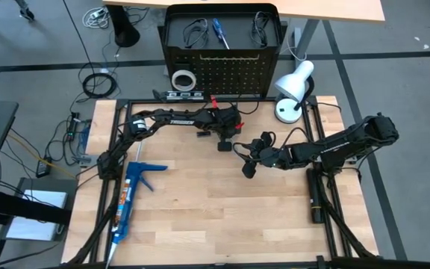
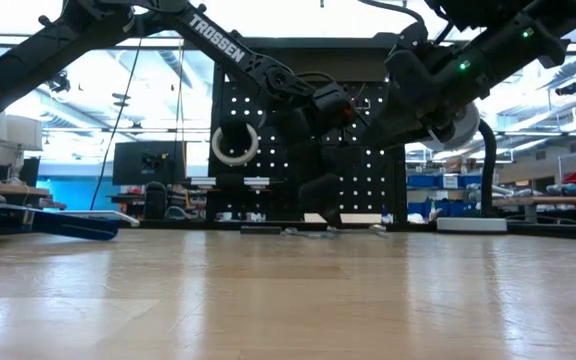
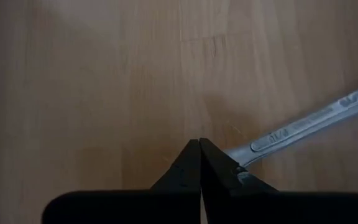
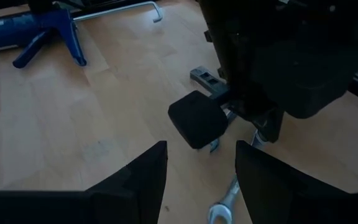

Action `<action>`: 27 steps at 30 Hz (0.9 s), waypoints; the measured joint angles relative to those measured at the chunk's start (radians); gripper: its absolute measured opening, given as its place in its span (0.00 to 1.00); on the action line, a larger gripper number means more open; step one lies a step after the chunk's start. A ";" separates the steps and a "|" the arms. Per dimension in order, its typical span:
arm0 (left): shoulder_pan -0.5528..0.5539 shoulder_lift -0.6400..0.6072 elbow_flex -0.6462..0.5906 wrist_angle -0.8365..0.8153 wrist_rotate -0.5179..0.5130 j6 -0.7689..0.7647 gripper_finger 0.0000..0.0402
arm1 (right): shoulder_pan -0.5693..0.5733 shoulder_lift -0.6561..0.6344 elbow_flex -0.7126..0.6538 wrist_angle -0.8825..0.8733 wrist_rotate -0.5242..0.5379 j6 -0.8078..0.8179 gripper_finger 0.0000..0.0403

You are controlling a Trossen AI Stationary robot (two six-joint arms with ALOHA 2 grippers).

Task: Hang tools onto peg board
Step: Hang the right wrench on the pegboard

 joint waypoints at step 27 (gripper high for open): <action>-0.014 -0.064 -0.005 -0.048 0.006 0.009 0.00 | -0.004 0.077 0.000 -0.037 0.035 0.043 0.49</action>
